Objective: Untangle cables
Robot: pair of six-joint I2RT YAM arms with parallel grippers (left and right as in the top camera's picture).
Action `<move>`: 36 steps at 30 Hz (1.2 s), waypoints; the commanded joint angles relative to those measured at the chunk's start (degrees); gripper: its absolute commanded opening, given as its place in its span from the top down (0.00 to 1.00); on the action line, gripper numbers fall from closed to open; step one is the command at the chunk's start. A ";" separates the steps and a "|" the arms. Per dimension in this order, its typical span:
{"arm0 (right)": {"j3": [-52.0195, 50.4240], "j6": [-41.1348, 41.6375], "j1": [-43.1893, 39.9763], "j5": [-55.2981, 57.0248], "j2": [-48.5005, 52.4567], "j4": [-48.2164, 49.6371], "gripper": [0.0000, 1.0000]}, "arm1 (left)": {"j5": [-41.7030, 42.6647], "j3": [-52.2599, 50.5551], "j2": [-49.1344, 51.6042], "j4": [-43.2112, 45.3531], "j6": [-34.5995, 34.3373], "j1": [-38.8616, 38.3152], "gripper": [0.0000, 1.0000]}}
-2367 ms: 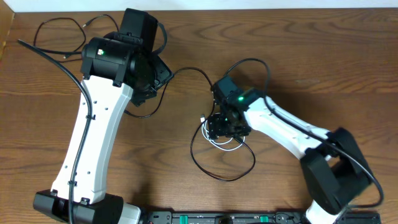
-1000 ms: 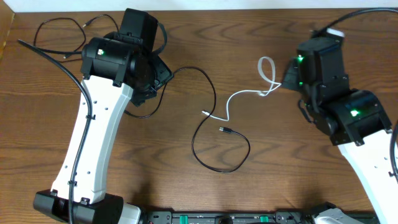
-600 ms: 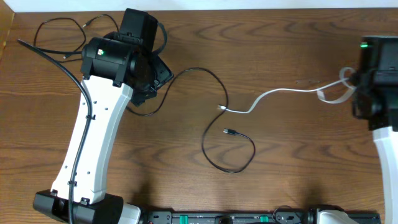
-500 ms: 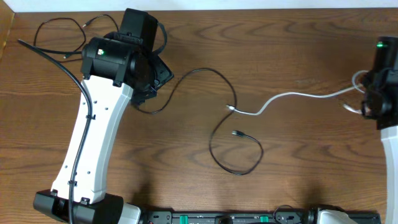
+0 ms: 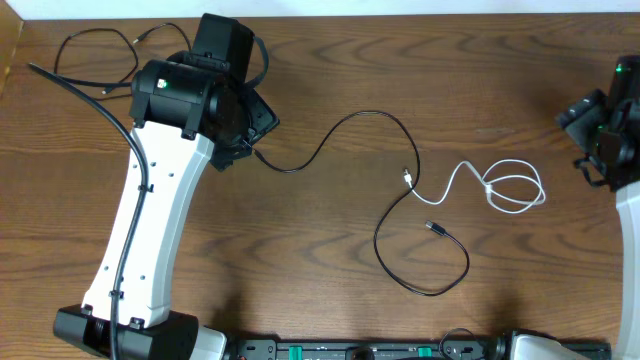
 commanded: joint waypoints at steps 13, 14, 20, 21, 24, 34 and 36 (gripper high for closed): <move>0.42 -17.51 14.01 -32.41 13.73 -7.54 0.01 | -1.20 0.13 0.50 0.09 3.58 0.00 0.32; 0.39 -17.51 15.54 -32.26 14.29 -7.54 0.01 | -1.20 0.13 0.57 0.09 3.58 0.00 0.32; -0.46 -5.92 25.92 -20.28 17.31 -7.89 0.01 | -1.20 0.11 1.16 -0.20 3.58 0.00 0.32; -1.22 -3.10 27.12 -19.02 17.55 -7.34 0.01 | -1.20 0.09 1.16 -0.17 3.56 0.00 0.32; -4.63 2.05 30.05 -18.34 17.62 -4.07 0.01 | -1.20 0.09 1.16 0.00 3.56 0.00 0.32; -18.29 10.95 39.19 -17.90 17.64 11.43 0.23 | -1.18 0.07 1.18 0.00 3.58 0.00 0.32; -20.65 13.09 40.44 -16.24 17.64 14.29 0.26 | -1.20 0.07 1.18 -0.04 3.58 0.00 0.32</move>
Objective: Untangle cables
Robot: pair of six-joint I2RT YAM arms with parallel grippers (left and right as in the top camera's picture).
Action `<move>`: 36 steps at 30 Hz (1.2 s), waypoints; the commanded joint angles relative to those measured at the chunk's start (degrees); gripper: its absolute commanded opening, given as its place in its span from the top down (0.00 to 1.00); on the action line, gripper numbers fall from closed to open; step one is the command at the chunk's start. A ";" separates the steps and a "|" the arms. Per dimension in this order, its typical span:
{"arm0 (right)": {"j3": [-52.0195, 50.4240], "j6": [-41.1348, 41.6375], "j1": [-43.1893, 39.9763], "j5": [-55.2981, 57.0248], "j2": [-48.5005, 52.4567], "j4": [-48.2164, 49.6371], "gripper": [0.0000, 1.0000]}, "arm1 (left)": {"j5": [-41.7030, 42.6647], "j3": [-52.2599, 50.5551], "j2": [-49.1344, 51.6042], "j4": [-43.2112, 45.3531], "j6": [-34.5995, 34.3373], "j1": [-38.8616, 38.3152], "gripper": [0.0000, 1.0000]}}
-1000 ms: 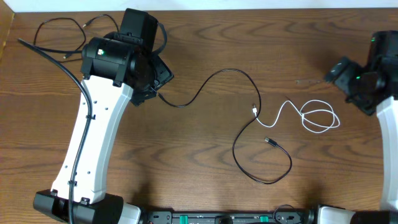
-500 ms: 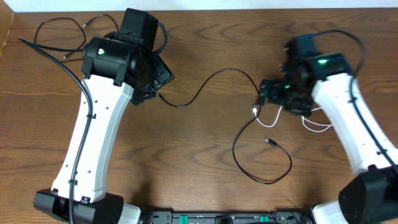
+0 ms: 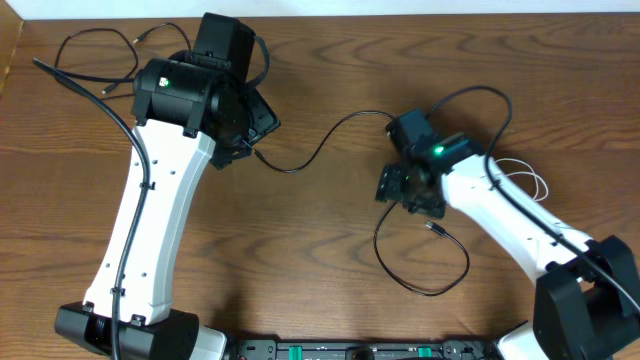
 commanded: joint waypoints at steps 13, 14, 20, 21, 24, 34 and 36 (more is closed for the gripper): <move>-14.34 10.71 3.06 8.92 0.44 18.91 0.48 | -1.20 0.07 0.79 -0.15 0.55 0.00 0.32; -14.38 10.71 3.06 8.92 0.48 19.39 0.48 | -1.20 0.07 0.79 -0.13 0.55 0.00 0.32; -14.38 10.69 3.06 8.52 0.72 21.70 0.52 | -1.18 0.07 0.79 -0.22 0.55 0.00 0.32; -14.38 10.69 3.06 8.55 0.85 21.94 0.53 | -1.18 0.07 0.79 -0.35 0.55 0.00 0.32; -14.43 10.71 3.06 8.52 1.68 22.75 0.55 | -1.18 0.07 0.79 -0.37 0.55 0.00 0.32; -14.40 10.69 3.04 6.84 3.67 24.79 0.76 | -1.20 0.07 0.79 -0.33 0.55 0.00 0.32; -14.40 10.67 3.02 6.99 3.69 25.05 0.85 | -1.20 0.07 0.79 -0.31 0.55 0.00 0.32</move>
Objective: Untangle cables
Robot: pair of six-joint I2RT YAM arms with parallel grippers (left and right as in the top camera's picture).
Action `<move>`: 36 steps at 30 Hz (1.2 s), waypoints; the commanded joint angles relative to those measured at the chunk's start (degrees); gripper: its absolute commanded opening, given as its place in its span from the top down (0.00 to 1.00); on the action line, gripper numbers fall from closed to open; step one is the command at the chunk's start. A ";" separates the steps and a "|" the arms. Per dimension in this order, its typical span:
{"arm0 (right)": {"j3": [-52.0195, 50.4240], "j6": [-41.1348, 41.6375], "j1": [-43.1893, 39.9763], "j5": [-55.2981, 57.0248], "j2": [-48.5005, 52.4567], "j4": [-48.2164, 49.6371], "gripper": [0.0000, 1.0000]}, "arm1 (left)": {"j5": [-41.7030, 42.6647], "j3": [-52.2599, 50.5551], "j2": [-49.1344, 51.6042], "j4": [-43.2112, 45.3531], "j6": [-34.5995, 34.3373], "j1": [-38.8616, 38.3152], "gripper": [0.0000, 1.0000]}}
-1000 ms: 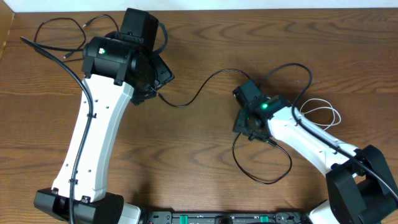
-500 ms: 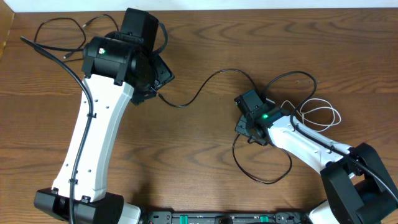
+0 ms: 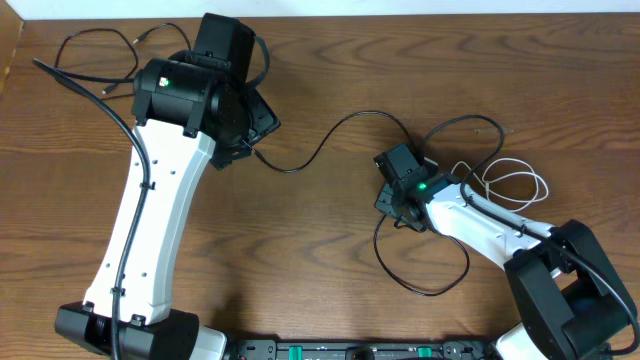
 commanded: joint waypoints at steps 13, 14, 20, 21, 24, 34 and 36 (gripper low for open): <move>6.71 -17.42 -3.43 -18.08 -6.91 3.23 0.99 | 2.73 0.09 0.76 -0.11 0.59 0.02 0.32; 7.56 -18.60 -3.65 -18.45 -8.41 2.89 0.99 | 4.26 0.09 0.76 0.11 0.87 0.02 0.32; 12.94 -29.49 -4.98 -18.16 -19.54 0.24 0.99 | 6.16 0.09 0.76 0.74 2.40 0.02 0.32; 13.49 -31.47 -4.98 -18.40 -21.29 0.02 0.99 | 7.41 0.09 0.76 1.16 3.10 0.02 0.32; 13.81 -32.65 -4.74 -18.84 -25.92 -0.11 0.98 | 14.51 0.09 0.76 3.96 7.61 0.02 0.32; 13.79 -37.35 -4.28 -27.65 -28.28 0.42 0.99 | 41.64 0.09 0.74 13.70 8.28 0.07 0.32; 13.79 -37.38 -4.26 -29.55 -28.28 2.75 0.99 | 44.87 0.09 0.74 14.69 8.04 0.07 0.32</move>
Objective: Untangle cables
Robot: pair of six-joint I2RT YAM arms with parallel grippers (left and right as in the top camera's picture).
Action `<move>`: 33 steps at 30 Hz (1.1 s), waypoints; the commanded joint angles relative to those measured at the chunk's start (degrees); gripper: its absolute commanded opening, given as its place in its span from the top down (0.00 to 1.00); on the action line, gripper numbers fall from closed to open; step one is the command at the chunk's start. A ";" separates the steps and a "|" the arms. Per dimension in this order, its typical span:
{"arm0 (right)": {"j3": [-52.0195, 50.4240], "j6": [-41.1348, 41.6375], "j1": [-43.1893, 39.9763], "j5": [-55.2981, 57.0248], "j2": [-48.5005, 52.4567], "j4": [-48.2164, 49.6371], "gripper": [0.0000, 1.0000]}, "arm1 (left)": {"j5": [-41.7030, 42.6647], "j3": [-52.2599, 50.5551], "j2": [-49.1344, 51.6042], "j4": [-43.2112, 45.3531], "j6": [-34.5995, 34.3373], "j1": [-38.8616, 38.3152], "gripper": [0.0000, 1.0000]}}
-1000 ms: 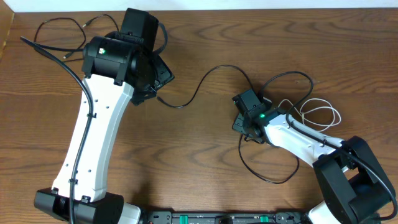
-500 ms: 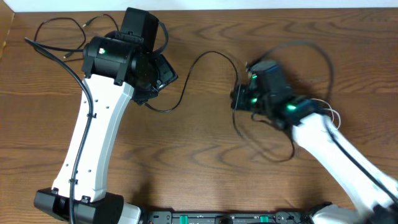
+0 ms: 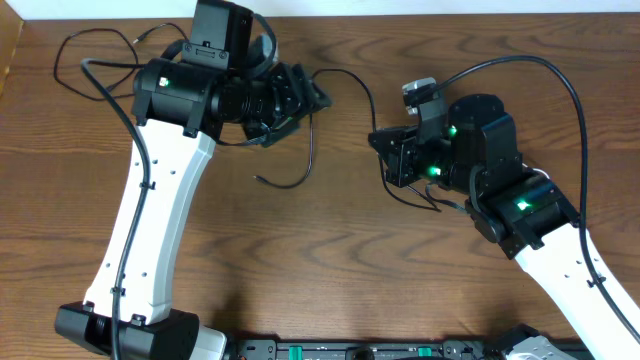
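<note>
A thin black cable (image 3: 309,150) runs through the air between my two grippers, and one loose end (image 3: 260,180) of it trails onto the table. My left gripper (image 3: 305,100) points right at the upper middle and looks shut on the cable. My right gripper (image 3: 386,160) faces it from the right and also looks shut on the cable, with short black loops (image 3: 420,198) hanging under it. The white cable is hidden, probably beneath the right arm.
The left arm's own black wiring (image 3: 90,62) loops over the table's upper left. The right arm's wiring (image 3: 520,62) arcs above it. A black rail (image 3: 350,351) lies along the near edge. The wooden table (image 3: 330,260) ends at the wall along the top.
My left gripper has swung from beside its arm to point right. My right gripper has moved up and turned toward it. The black cable's loop has left the table, and the white cable has gone out of sight.
At first my left gripper sat on the black cable's left end, the right arm was parked far right, and the black and white cables lay crossed mid-table. My right gripper then stood over the crossing, then lower on it. Now both grippers hold the black cable.
</note>
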 commanded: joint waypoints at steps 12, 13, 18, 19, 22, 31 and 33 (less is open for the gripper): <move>0.28 -2.86 2.16 -11.89 -0.07 7.52 0.99 | 13.51 0.09 0.72 3.28 -7.80 0.02 0.32; 0.28 -2.84 2.32 -11.89 -0.07 7.56 0.99 | 13.53 0.09 0.72 3.65 -8.02 0.00 0.32; 0.28 -2.84 3.32 -11.89 -0.07 8.20 0.99 | 13.46 0.09 0.72 4.72 -8.15 -0.04 0.32; 0.28 -2.86 3.50 -11.89 -0.07 8.31 0.99 | 13.22 0.09 0.72 4.68 -8.15 -0.04 0.32; 0.28 -2.86 3.56 -11.80 -0.07 8.33 0.99 | 11.76 0.09 0.72 4.68 -8.15 -0.04 0.33; 0.28 -2.82 3.61 -11.89 -0.07 8.00 0.99 | 11.54 0.09 0.72 4.66 -8.15 -0.04 0.61; 0.28 -2.82 3.61 -11.89 -0.07 8.00 0.99 | 11.54 0.09 0.72 4.66 -8.15 -0.04 0.62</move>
